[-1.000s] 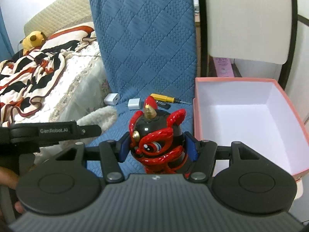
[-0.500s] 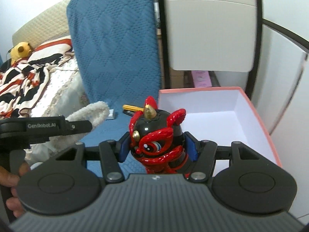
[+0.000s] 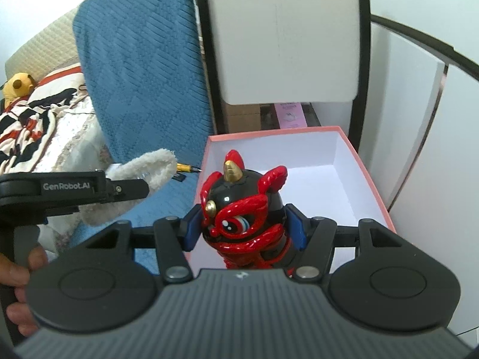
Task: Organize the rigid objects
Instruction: 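Carry the red toy and white cloth with both tools over the pink box, then open both tools to drop the red toy and white cloth into the box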
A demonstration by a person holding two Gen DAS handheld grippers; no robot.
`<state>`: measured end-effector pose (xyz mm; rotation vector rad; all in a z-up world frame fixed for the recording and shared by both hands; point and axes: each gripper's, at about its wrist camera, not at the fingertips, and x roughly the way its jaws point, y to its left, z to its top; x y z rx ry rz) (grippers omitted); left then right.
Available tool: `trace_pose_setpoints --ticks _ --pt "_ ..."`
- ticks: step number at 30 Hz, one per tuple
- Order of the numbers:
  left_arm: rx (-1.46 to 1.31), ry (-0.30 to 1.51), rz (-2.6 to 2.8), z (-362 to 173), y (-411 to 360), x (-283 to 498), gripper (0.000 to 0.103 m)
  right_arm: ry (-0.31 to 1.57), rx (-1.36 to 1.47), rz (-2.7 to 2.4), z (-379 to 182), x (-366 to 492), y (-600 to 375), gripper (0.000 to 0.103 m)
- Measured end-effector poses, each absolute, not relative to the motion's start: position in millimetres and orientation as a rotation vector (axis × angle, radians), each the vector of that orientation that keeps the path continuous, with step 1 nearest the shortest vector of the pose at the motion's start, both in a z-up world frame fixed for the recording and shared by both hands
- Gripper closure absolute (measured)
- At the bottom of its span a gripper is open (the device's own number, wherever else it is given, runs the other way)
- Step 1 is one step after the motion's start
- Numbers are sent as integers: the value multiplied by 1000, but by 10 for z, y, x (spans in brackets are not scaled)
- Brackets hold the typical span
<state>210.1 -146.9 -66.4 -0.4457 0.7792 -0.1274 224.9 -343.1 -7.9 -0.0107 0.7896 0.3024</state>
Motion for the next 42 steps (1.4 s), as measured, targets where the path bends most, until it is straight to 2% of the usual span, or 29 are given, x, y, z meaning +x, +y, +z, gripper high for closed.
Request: trace_pose_setpoints --ticks 20,34,37,40,42 --pt "-382 981 -164 -1536 -2047 3014 50 998 -9 261 -1021 3008 -3863 42" --pt "-376 1014 -184 -1716 -2128 3200 50 1088 3 253 -1451 3313 -3938 42" --pt "-380 1007 -193 -1683 -2131 3193 49 1101 6 251 -1468 3320 -3946 42" --pt "-377 1001 -183 -1647 -2127 3162 39 1108 8 243 -1478 3325 -3952 42" --pt "-377 989 -184 -1603 -2115 3130 38 1096 2 241 -1442 3307 -3948 39"
